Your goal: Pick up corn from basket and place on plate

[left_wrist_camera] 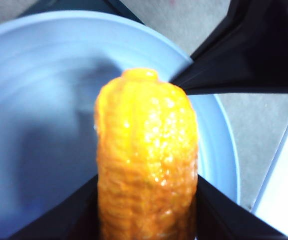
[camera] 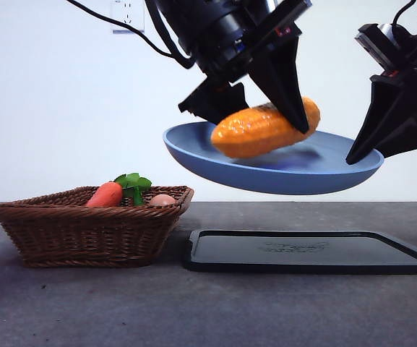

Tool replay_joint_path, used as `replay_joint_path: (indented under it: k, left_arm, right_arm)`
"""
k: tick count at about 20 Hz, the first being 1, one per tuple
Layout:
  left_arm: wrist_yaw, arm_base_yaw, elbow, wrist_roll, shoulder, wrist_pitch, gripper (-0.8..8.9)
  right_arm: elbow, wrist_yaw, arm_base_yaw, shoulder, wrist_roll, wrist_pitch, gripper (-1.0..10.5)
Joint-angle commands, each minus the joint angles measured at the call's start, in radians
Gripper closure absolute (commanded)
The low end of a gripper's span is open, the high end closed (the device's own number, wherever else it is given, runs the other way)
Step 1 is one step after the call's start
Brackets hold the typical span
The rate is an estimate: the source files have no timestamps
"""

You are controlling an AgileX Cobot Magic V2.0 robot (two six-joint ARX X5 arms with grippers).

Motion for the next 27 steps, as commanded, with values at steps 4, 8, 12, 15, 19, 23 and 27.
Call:
replay_joint_path:
  k: [4,8,12,15,19,23,27]
  left_arm:
    - [-0.001,-0.022,0.015,0.03,0.07,-0.007,5.36]
    - [0.0,-0.035,0.016,0.026,0.069,-0.008,4.7]
    - [0.0,-0.036,0.02,0.026,0.069,-0.041,4.48]
    - [0.0,-0.035,0.058,0.026,0.064,-0.087,4.48]
    - [0.0,-0.035,0.179,0.034,0.062,-0.174,4.48]
    - [0.0,-0.031,0.304,0.053,0.062,-0.259,4.48]
    - [0.0,-0.013,0.428,0.063,0.062,-0.336,4.48]
  right_arm:
    - [0.022,-0.032,0.003,0.009,0.01,0.01,9.5]
    - [0.022,-0.028,0.003,0.009,0.006,0.011,9.5]
    - [0.022,-0.027,0.003,0.009,0.006,0.011,9.5]
    - [0.022,-0.026,0.003,0.009,0.003,0.011,9.5]
    - [0.022,-0.003,0.003,0.009,0.002,0.01,9.5]
    - [0.022,0.006,-0.003,0.009,-0.001,0.011,9.5]
    - [0.022,0.032,-0.01,0.01,0.0,0.035,9.5]
